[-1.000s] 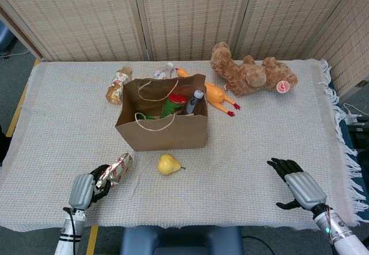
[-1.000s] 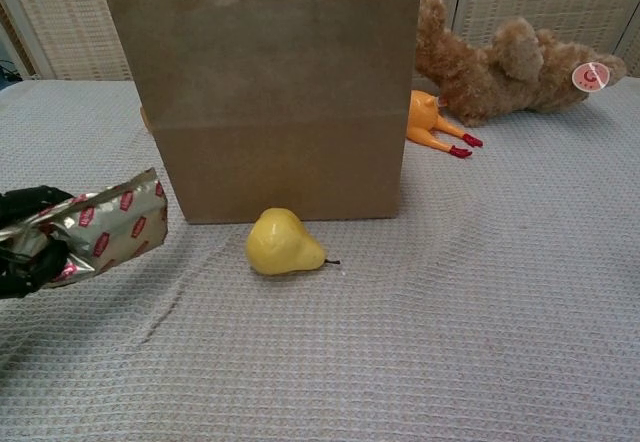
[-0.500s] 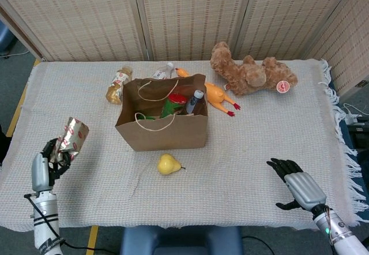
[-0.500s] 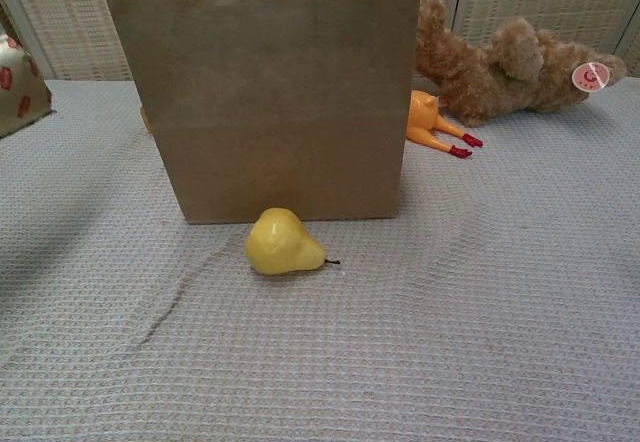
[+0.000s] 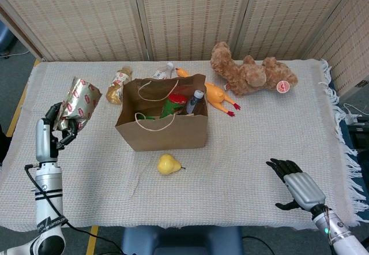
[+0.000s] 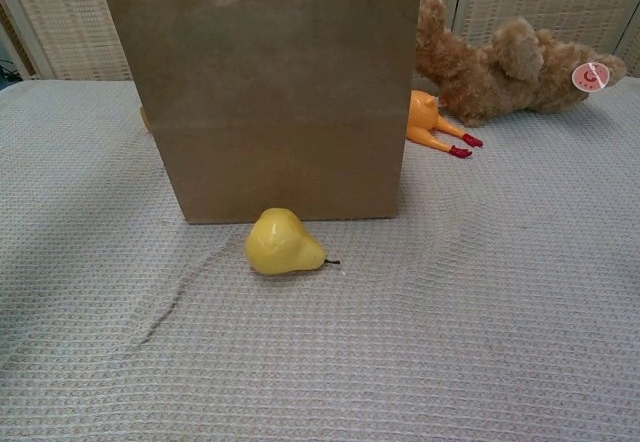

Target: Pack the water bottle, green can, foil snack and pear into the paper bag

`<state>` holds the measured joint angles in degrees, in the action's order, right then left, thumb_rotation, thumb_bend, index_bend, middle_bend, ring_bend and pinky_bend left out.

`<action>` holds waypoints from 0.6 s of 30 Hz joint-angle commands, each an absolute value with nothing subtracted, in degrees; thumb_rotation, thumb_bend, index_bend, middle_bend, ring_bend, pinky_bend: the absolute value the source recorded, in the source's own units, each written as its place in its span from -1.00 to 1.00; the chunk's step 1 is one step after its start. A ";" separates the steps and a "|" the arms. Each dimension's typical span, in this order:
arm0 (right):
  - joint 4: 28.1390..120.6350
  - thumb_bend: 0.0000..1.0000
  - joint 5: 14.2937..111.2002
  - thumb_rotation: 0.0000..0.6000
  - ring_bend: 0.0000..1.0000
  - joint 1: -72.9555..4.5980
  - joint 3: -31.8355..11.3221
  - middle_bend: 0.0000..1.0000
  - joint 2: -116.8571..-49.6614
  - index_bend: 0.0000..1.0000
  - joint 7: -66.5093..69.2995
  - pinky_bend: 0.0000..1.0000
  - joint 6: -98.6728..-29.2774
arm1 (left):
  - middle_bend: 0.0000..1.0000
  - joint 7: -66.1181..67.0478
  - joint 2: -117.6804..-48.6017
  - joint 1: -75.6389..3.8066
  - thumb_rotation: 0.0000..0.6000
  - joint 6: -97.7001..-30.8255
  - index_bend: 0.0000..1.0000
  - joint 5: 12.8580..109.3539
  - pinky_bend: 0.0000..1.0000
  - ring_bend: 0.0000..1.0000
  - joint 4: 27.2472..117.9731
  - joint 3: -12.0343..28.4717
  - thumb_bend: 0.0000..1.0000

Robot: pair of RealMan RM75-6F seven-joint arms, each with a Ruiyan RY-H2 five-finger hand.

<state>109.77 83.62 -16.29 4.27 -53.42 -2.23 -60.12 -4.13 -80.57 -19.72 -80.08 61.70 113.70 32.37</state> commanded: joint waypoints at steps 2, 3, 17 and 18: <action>109.76 -0.96 83.70 1.00 -1.00 -16.32 4.24 -1.00 -53.30 -1.00 -1.97 -1.00 -60.15 | 0.69 2.49 -81.54 -25.97 1.00 -76.68 0.38 61.16 0.69 0.47 113.75 32.76 0.41; 109.75 -0.96 83.74 1.00 -1.00 -16.30 4.25 -1.00 -53.27 -1.00 -1.90 -1.00 -60.17 | 0.69 3.34 -81.64 -26.84 1.00 -76.20 0.38 60.85 0.69 0.47 113.45 32.94 0.41; 108.99 -0.96 82.69 1.00 -1.00 -17.19 4.04 -1.00 -52.76 -1.00 0.16 -1.00 -58.22 | 0.69 15.18 -83.52 -42.36 1.00 -69.33 0.38 54.75 0.69 0.47 102.19 35.40 0.40; 108.87 -0.96 82.55 1.00 -1.00 -17.27 4.02 -1.00 -52.73 -1.00 0.34 -1.00 -58.04 | 0.69 15.49 -83.03 -42.50 1.00 -68.56 0.38 55.60 0.68 0.47 102.37 34.11 0.39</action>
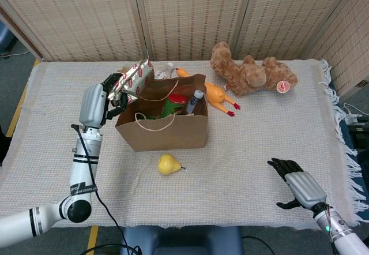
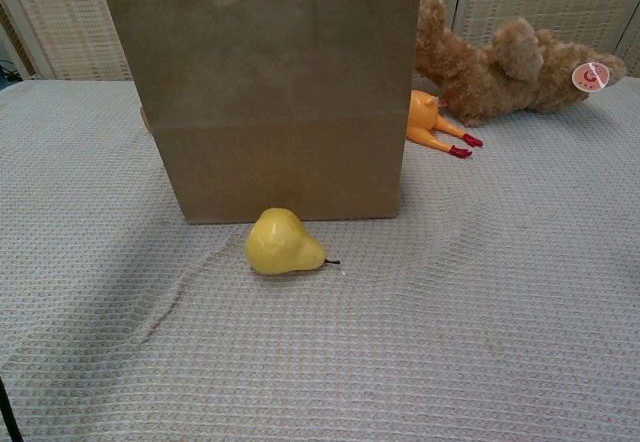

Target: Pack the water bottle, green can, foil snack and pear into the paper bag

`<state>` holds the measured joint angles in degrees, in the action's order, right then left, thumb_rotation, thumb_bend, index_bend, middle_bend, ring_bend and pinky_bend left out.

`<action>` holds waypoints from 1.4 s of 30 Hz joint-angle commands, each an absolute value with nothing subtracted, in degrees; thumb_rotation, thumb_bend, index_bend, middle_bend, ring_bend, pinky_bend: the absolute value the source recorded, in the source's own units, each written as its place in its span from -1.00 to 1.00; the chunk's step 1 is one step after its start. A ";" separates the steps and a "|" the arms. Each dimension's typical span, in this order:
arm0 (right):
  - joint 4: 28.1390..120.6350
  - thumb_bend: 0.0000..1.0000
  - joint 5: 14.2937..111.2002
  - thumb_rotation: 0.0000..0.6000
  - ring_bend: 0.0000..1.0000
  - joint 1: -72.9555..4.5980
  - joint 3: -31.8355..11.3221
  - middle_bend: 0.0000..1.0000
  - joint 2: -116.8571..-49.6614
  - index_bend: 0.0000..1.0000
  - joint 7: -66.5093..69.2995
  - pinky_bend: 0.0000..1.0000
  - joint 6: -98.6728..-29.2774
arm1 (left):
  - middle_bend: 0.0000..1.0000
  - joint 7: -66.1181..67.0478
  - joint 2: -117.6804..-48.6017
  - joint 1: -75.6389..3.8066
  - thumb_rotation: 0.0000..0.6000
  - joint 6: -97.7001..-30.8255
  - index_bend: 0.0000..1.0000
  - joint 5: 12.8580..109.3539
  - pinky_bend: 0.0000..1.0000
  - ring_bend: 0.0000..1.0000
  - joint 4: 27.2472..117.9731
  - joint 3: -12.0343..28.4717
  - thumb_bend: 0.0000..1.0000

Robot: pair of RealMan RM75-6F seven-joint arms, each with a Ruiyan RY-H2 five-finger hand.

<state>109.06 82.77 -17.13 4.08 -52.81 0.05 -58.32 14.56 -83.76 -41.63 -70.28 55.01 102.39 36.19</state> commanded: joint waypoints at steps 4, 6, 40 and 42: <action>108.92 -0.96 82.62 1.00 -1.00 -17.38 4.07 -1.00 -52.66 -1.00 0.40 -1.00 -57.82 | 0.66 15.59 -82.94 -42.86 1.00 -67.80 0.35 58.62 0.65 0.45 102.65 30.39 0.32; 109.05 -0.96 82.90 1.00 -1.00 -17.28 4.14 -1.00 -52.66 -1.00 0.30 -1.00 -58.05 | 0.58 15.85 -83.42 -43.29 1.00 -67.50 0.27 59.96 0.57 0.37 102.33 28.57 0.24; 108.72 -0.96 83.04 1.00 -1.00 -17.02 4.39 -1.00 -53.14 -1.00 -0.52 -1.00 -58.46 | -0.87 -1.91 -70.07 -29.23 1.00 -79.52 -0.89 60.19 -0.54 -0.95 111.76 29.59 0.28; 108.80 -0.96 83.08 1.00 -1.00 -16.97 4.44 -1.00 -53.21 -1.00 -0.73 -1.00 -58.52 | -0.83 -4.47 -67.16 -26.20 1.00 -79.84 -0.83 61.14 -0.54 -0.91 112.16 28.49 0.28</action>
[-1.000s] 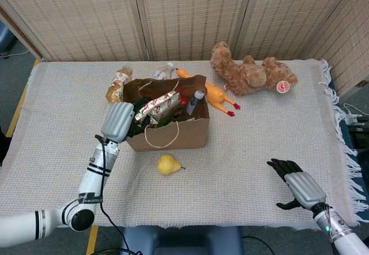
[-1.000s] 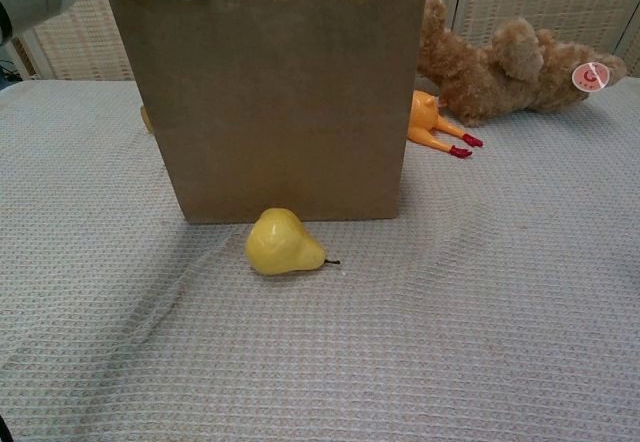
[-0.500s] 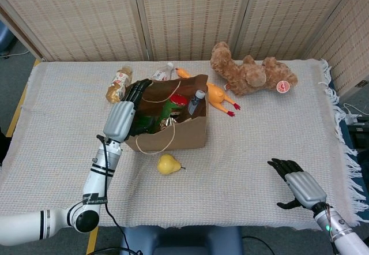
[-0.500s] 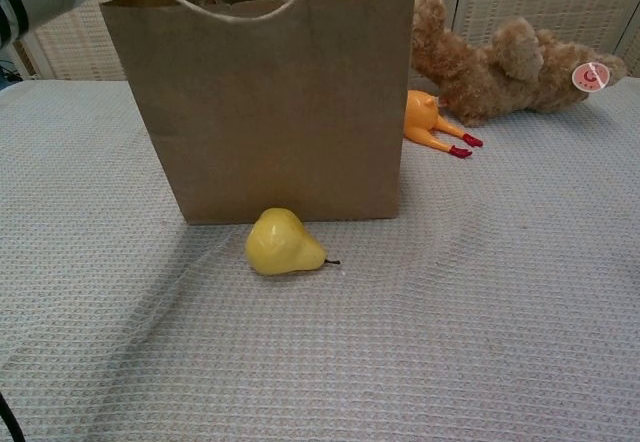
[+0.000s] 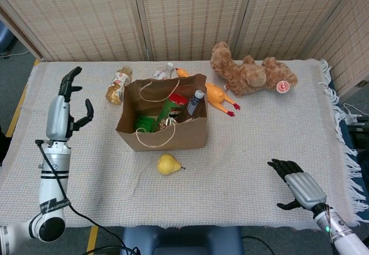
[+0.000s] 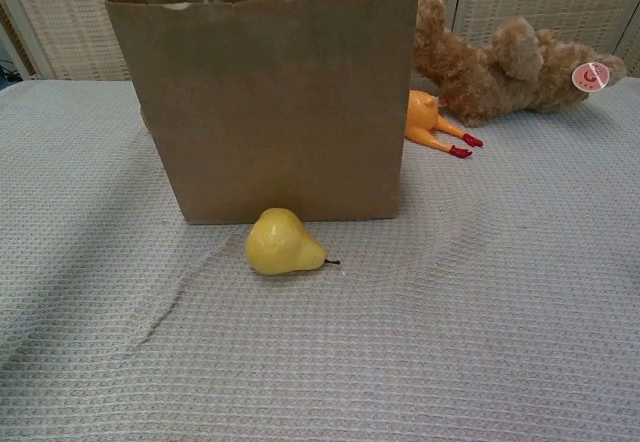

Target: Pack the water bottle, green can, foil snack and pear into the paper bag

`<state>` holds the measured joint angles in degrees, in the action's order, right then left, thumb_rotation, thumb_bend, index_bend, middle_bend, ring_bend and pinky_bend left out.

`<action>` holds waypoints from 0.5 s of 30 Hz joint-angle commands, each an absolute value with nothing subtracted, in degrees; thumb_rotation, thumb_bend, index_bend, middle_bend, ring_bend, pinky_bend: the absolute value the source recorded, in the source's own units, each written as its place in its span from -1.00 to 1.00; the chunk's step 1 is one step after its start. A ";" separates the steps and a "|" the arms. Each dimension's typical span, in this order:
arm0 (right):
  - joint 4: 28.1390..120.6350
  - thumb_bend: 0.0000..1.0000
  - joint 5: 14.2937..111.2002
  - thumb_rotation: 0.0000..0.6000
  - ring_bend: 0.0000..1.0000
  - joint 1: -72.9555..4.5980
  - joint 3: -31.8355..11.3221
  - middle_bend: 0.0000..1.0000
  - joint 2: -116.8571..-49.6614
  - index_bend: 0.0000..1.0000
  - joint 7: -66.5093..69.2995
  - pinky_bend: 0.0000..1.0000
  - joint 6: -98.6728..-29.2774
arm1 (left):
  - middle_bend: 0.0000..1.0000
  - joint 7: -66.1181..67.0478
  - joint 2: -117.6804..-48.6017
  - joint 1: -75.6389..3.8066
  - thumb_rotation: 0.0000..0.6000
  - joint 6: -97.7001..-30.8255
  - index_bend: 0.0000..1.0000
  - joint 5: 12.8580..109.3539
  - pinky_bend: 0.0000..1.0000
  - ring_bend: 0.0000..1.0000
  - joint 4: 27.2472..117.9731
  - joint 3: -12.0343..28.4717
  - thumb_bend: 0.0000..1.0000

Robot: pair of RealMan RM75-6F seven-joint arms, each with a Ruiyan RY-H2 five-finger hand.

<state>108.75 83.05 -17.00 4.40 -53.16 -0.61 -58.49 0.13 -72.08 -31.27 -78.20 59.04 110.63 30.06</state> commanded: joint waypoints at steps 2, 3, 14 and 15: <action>108.93 -0.96 83.16 1.00 -1.00 -16.95 4.48 -1.00 -53.30 -1.00 -1.15 -1.00 -58.58 | -0.82 -7.45 -64.25 -22.54 1.00 -80.26 -0.80 63.02 -0.54 -0.88 112.68 26.25 0.28; 109.02 -0.96 83.18 1.00 -1.00 -16.92 4.49 -1.00 -53.35 -1.00 -1.33 -1.00 -58.64 | -0.81 -8.79 -63.34 -21.02 1.00 -80.53 -0.80 64.23 -0.53 -0.87 112.85 24.99 0.28; 109.97 -0.96 83.04 1.00 -1.00 -16.89 4.36 -1.00 -53.98 -1.00 -3.39 -1.00 -59.09 | -0.38 -15.78 -64.55 -12.20 1.00 -80.54 -0.61 90.84 -0.25 -0.53 103.51 3.82 0.09; 109.99 -0.96 82.92 1.00 -1.00 -16.96 4.32 -1.00 -54.05 -1.00 -3.56 -1.00 -59.01 | -0.38 -15.46 -65.17 -12.12 1.00 -80.67 -0.61 93.13 -0.25 -0.53 102.48 2.56 0.06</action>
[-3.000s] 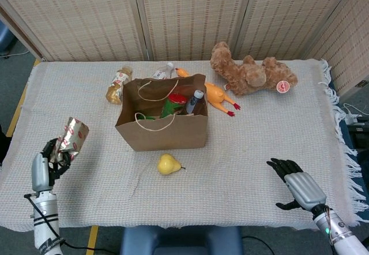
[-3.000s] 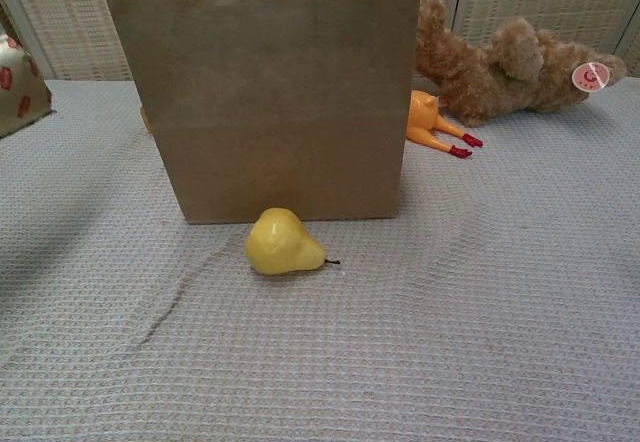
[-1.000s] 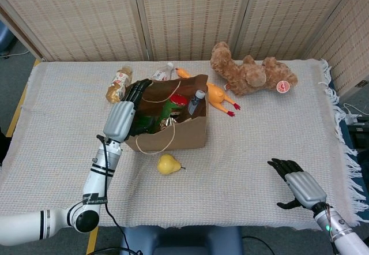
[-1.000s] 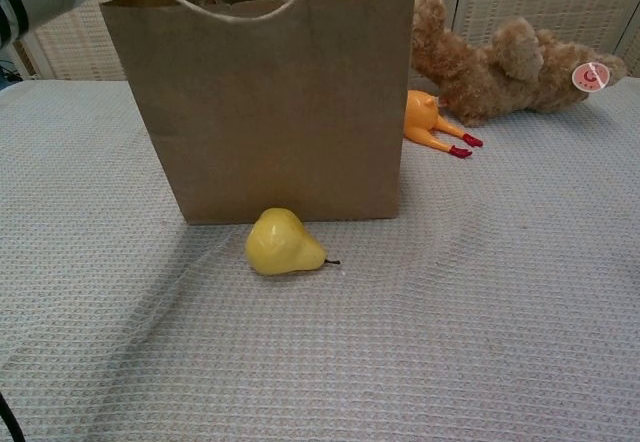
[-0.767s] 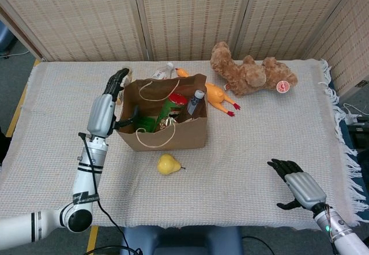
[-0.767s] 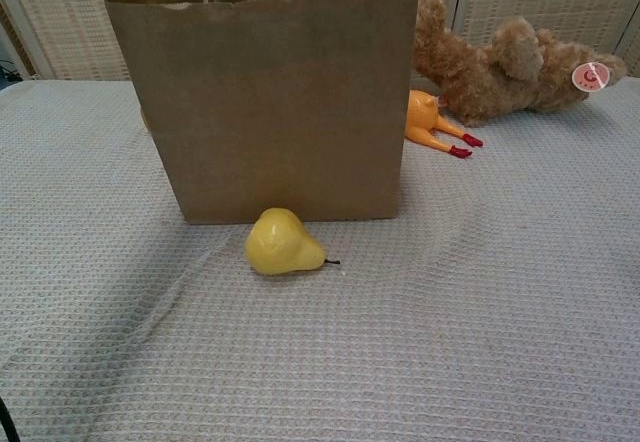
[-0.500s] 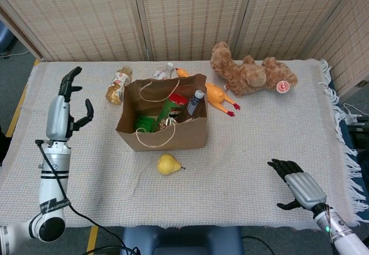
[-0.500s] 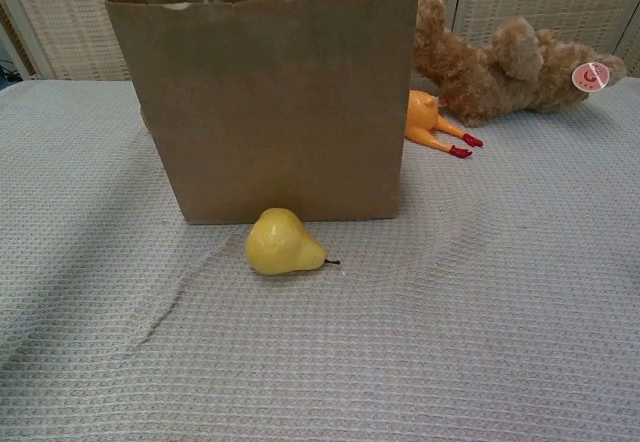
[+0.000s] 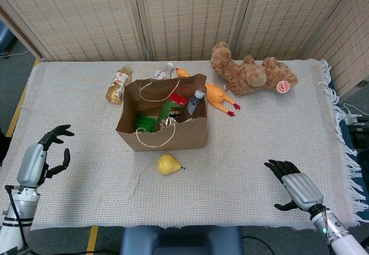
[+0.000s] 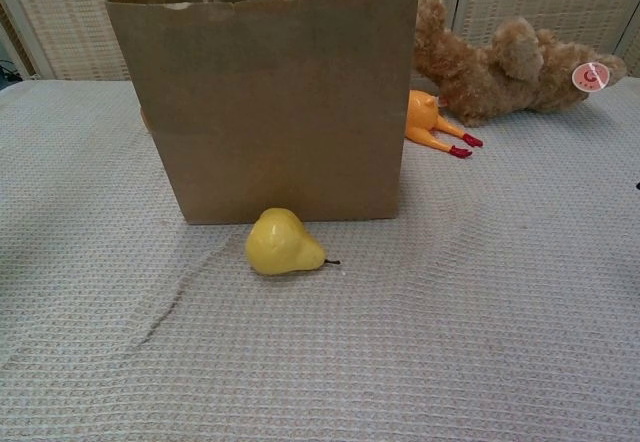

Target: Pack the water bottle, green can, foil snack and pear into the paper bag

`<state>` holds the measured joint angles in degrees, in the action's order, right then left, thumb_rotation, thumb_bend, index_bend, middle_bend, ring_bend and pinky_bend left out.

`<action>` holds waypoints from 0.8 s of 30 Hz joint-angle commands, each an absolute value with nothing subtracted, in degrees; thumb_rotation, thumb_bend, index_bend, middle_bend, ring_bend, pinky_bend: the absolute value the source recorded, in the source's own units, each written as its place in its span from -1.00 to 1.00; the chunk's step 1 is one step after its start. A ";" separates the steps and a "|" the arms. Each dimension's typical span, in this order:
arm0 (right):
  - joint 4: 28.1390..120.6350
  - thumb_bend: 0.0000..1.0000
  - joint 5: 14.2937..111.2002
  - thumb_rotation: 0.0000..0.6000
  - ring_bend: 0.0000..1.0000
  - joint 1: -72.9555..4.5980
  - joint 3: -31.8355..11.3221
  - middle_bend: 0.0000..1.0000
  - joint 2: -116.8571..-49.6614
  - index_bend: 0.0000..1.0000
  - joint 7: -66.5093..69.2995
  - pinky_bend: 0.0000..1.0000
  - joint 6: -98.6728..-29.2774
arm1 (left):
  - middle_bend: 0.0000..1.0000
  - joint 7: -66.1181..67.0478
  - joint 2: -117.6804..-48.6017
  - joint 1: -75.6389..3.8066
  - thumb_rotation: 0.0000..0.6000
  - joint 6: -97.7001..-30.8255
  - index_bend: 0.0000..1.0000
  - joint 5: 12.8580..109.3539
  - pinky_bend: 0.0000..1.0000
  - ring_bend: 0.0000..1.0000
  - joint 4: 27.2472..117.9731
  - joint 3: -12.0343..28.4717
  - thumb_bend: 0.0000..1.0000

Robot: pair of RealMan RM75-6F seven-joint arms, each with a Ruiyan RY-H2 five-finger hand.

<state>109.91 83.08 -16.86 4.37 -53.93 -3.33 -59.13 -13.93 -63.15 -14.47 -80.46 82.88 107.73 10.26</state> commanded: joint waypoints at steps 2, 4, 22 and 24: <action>110.04 -0.96 82.64 1.00 -1.00 -17.09 4.25 -1.00 -54.23 -1.00 -3.90 -1.00 -58.81 | -0.38 -13.98 -66.87 -12.32 1.00 -81.10 -0.61 98.42 -0.25 -0.52 99.78 0.18 0.01; 110.10 -0.96 82.41 1.00 -1.00 -17.20 4.18 -1.00 -54.28 -1.00 -4.11 -1.00 -58.65 | -0.38 -11.96 -68.41 -12.83 1.00 -81.41 -0.61 102.52 -0.25 -0.52 97.28 -1.19 -0.03; 109.03 -0.96 80.90 1.00 -1.00 -17.71 3.83 -1.00 -54.08 -1.00 -2.92 -1.00 -57.69 | -1.00 8.10 -77.90 -26.96 1.00 -60.50 -1.00 103.00 -0.79 -1.00 97.09 1.56 -0.30; 108.85 -0.96 80.78 1.00 -1.00 -17.74 3.81 -1.00 -54.03 -1.00 -2.70 -1.00 -57.58 | -1.00 9.73 -79.05 -28.16 1.00 -58.86 -1.00 101.76 -0.82 -1.00 96.77 2.32 -0.30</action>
<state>108.86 80.79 -17.73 3.82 -54.05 -2.72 -57.60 8.06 -77.62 -26.61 -60.57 103.17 97.00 1.21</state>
